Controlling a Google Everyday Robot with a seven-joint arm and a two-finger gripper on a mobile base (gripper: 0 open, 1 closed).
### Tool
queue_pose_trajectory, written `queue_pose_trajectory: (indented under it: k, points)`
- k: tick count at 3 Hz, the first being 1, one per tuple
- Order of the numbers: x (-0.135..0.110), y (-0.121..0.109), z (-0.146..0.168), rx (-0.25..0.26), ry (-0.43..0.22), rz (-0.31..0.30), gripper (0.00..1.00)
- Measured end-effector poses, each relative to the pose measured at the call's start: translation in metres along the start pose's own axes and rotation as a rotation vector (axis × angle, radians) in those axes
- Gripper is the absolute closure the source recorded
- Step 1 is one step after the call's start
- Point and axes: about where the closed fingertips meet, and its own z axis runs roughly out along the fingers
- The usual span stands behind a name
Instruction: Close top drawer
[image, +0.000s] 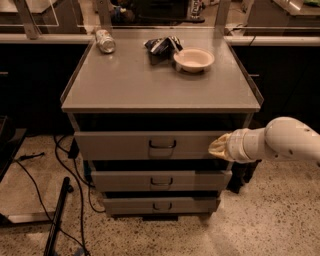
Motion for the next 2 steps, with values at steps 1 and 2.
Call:
queue_pose_trajectory:
  k: [1, 2]
  points:
    - [-0.010, 0.048, -0.031, -0.151, -0.004, -0.081, 1.00]
    - [-0.010, 0.068, -0.035, -0.232, -0.003, -0.087, 0.81]
